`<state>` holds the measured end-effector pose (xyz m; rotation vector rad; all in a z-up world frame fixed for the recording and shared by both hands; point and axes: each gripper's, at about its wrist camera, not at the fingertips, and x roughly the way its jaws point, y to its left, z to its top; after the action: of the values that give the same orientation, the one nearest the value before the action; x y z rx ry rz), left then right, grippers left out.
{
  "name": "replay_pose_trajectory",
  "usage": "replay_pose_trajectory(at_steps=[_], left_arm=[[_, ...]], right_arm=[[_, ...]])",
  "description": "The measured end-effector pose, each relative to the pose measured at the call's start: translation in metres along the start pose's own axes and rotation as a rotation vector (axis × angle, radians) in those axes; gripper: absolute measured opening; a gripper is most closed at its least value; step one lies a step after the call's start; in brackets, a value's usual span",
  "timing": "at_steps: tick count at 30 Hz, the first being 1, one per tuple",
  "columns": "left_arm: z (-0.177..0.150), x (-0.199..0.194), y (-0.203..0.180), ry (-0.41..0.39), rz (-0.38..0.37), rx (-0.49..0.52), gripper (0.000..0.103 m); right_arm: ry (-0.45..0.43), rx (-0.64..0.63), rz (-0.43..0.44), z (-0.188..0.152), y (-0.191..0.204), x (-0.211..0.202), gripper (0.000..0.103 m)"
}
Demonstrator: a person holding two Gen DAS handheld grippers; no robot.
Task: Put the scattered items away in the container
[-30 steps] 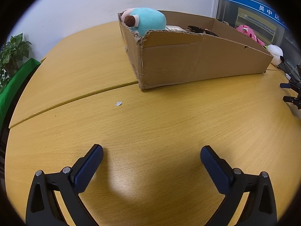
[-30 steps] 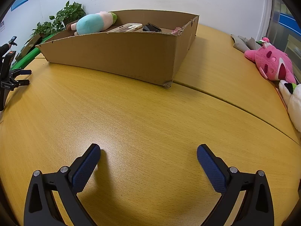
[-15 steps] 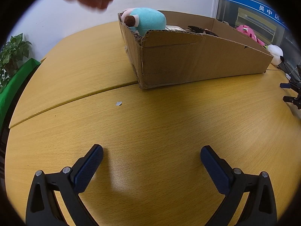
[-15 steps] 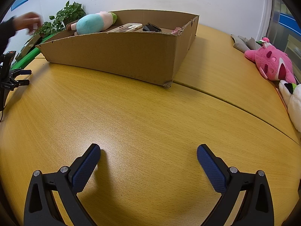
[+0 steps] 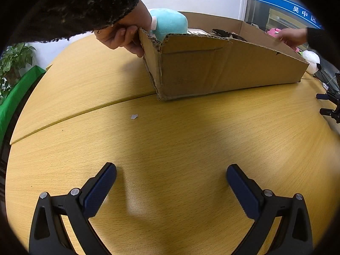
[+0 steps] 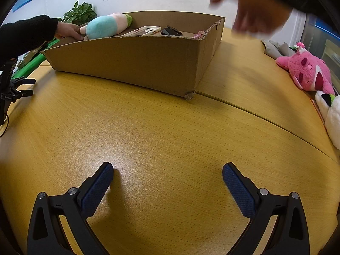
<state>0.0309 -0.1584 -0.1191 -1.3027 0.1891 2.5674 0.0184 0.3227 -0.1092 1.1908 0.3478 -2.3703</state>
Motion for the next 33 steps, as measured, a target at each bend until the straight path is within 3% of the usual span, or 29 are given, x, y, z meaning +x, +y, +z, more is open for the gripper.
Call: replay_pose_trajectory(at_steps=[33], left_arm=[[-0.0015, 0.0005, -0.0021, -0.001, 0.035, -0.049, 0.103]], right_arm=[[0.001, -0.001, 0.000, -0.0007, 0.0001, -0.0010, 0.103]])
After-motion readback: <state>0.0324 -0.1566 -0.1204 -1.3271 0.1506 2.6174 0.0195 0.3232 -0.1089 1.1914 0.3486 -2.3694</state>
